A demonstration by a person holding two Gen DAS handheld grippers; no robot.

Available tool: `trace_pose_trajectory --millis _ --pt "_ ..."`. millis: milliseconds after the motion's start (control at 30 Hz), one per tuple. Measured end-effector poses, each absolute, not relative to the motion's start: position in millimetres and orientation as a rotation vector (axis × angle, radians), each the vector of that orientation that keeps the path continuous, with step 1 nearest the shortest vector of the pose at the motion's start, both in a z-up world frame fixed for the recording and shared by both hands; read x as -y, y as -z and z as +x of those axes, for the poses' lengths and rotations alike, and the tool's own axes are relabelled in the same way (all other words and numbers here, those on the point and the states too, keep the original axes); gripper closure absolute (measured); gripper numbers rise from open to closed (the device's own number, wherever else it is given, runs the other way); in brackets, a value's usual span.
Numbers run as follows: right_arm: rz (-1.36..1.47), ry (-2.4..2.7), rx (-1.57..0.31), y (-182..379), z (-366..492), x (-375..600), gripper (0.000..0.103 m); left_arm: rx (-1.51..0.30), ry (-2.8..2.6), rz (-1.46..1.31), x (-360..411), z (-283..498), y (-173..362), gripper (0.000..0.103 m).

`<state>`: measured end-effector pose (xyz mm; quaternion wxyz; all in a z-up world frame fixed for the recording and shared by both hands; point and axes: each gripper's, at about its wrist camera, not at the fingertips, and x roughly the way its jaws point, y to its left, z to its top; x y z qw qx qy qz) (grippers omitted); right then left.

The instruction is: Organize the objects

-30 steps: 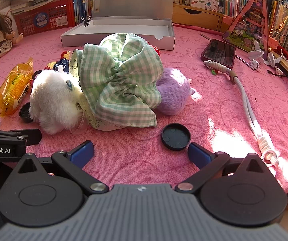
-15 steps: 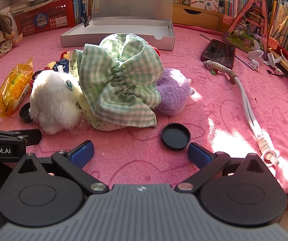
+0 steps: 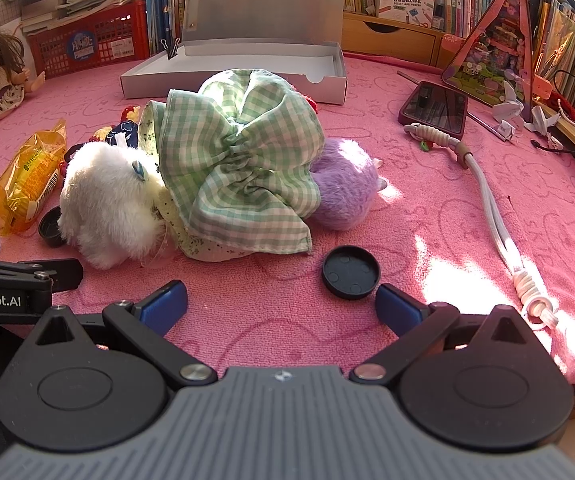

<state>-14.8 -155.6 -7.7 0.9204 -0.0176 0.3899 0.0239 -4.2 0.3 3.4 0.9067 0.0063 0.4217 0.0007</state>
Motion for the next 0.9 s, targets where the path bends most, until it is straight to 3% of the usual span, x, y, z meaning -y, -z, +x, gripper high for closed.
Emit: trace_pose_trajectory --millis 633,733,900 --pt "0.045 -0.005 -0.713 -0.9 -19.8 174.1 0.0 -0.749 0.066 -0.05 -12.5 -16.1 -0.4 0.0" --pt "0.031 0.014 -0.693 -2.9 -19.9 177.7 0.005 -0.711 0.09 -0.039 -10.1 -18.9 -5.2 0.0" --pt "0.015 0.031 -0.689 -1.0 -19.7 180.0 0.017 -0.689 0.098 0.007 -3.3 -21.1 -8.2 0.018"
